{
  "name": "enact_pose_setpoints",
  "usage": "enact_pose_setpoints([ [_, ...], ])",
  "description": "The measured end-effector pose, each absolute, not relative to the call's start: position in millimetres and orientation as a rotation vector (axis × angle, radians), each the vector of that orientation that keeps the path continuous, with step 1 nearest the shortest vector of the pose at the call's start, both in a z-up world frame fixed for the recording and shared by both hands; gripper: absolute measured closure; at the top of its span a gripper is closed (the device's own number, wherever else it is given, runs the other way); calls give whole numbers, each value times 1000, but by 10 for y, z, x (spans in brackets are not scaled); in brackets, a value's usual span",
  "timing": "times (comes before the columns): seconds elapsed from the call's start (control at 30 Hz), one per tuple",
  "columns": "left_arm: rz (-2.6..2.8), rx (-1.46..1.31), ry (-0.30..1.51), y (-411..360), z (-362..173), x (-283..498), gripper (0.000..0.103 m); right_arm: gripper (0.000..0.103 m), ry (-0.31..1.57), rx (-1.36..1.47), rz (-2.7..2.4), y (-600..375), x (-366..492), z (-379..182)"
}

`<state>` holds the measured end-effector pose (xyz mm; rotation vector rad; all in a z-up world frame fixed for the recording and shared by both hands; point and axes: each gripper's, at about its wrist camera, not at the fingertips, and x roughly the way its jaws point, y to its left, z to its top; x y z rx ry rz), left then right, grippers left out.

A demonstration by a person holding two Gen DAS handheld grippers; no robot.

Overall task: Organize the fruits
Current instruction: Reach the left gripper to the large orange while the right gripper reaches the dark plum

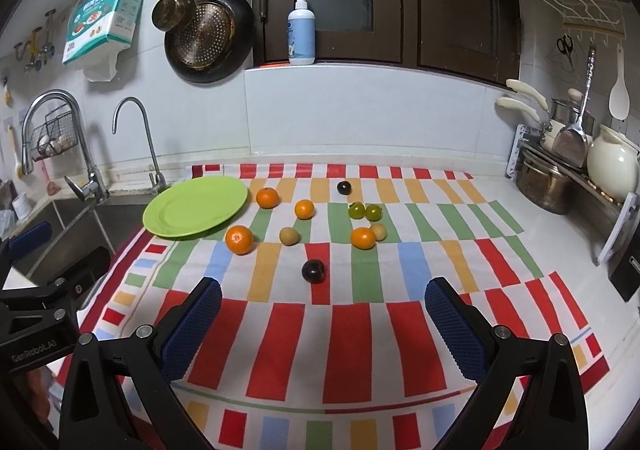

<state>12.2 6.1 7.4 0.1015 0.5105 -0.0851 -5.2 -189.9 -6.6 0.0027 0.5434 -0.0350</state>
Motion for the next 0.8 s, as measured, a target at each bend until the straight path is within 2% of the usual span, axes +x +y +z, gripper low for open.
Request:
enact_pose_setpoints([
  [0.43, -207, 167, 512, 120, -10, 540, 0, 1, 563, -27, -86, -1750, 235, -148],
  [0.8, -353, 231, 507, 158, -91, 956, 5, 8, 607, -4, -165, -1619, 513, -258],
])
